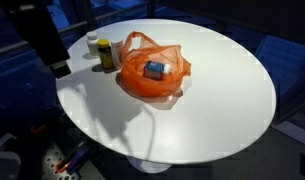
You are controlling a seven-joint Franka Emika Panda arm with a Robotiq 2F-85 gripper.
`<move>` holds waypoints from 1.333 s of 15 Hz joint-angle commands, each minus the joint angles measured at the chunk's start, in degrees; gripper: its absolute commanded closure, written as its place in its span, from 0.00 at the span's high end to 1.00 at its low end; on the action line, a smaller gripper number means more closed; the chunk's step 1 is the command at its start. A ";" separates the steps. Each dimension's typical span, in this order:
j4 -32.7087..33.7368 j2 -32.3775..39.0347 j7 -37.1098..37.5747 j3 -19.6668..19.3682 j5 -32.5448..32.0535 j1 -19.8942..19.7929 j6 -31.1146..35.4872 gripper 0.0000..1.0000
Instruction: Put the white and blue bottle in the plastic bag
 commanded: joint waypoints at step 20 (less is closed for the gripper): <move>5.85 11.49 12.94 11.26 6.96 5.43 10.08 1.00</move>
